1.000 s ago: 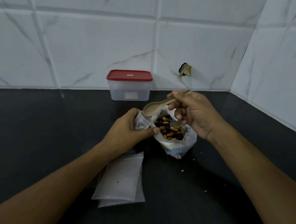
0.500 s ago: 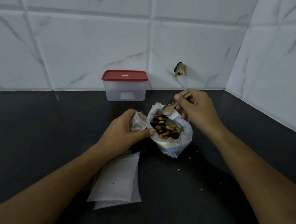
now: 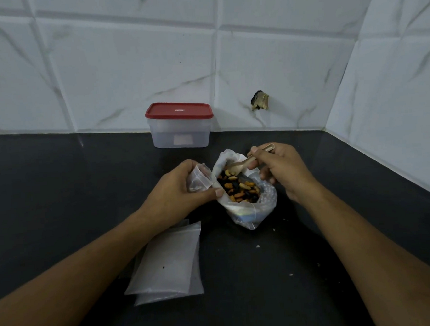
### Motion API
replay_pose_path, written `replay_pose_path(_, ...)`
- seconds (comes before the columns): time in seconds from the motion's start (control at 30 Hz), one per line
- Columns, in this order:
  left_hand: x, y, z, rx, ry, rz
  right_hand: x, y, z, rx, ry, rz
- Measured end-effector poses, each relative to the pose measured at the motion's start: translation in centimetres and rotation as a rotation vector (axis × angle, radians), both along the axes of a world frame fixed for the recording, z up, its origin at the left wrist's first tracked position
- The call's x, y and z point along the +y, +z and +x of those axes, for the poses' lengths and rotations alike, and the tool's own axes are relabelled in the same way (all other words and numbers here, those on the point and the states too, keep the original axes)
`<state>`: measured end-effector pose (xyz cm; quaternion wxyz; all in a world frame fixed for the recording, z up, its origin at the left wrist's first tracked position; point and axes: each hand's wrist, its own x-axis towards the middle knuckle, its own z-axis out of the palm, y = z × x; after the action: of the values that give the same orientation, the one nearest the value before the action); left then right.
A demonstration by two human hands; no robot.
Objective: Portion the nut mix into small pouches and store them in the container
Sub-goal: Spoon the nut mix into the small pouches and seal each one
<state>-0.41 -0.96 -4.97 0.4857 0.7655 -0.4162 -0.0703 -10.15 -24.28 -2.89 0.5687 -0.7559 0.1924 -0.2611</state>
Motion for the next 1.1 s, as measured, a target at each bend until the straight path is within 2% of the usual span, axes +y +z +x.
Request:
replay_pose_path(0.27,-0.1,0.0,0.0,-0.009,0.005,0.014,-0.1,-0.2,0.1,0.079,0.009,0.129)
replay_pose_path(0.53,0.0,0.0,0.0,-0.015,0.007,0.011,-0.3,0.3,0.0,0.071,-0.081,0.323)
replay_pose_path(0.83,0.0,0.1,0.0,-0.011,0.008,0.007,-0.7,1.0,-0.4,0.028,-0.153,0.348)
replay_pose_path(1.1,0.2,0.2,-0.2,-0.001,-0.002,-0.001,0.5,2.4,-0.8,-0.009,-0.035,0.409)
